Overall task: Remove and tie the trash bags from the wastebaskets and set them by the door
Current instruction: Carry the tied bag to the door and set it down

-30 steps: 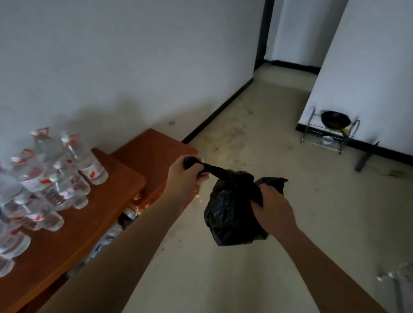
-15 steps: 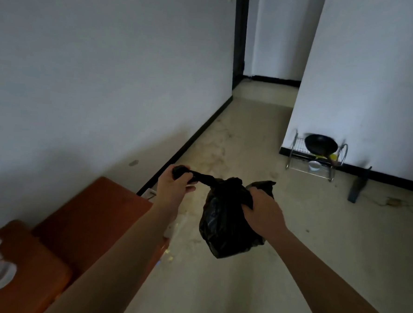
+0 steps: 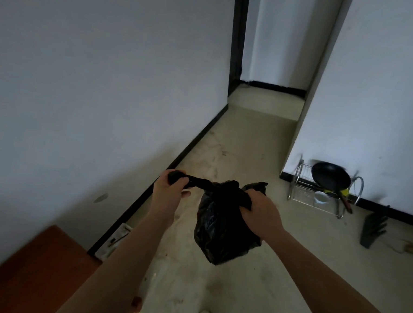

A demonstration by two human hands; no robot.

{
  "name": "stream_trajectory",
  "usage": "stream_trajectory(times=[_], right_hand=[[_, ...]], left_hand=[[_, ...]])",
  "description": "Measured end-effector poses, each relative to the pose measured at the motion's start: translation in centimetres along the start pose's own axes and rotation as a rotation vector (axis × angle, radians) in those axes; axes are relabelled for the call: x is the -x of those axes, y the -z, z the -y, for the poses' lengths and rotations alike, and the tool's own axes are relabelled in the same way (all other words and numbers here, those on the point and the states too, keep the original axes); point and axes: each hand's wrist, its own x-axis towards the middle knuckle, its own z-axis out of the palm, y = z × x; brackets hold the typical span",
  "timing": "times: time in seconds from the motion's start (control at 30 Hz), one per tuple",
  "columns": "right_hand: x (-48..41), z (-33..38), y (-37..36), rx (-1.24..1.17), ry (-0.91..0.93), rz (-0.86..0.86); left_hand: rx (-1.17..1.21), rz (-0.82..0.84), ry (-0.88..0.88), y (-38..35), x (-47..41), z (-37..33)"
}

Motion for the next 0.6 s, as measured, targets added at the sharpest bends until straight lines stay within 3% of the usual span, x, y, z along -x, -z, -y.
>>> stream_trajectory(times=[0.27,0.6], right_hand=[[-18.7,-3.8,1.5,-0.014,-0.037,0.01],[-43.0,-15.3,1.7,-0.063,-0.027,0.064]], left_hand=[[-0.014,0.025,0.041,-9.8,-18.4,-4.6],[-0.042,0.011,0.043,-25.4,-40.5,-5.3]])
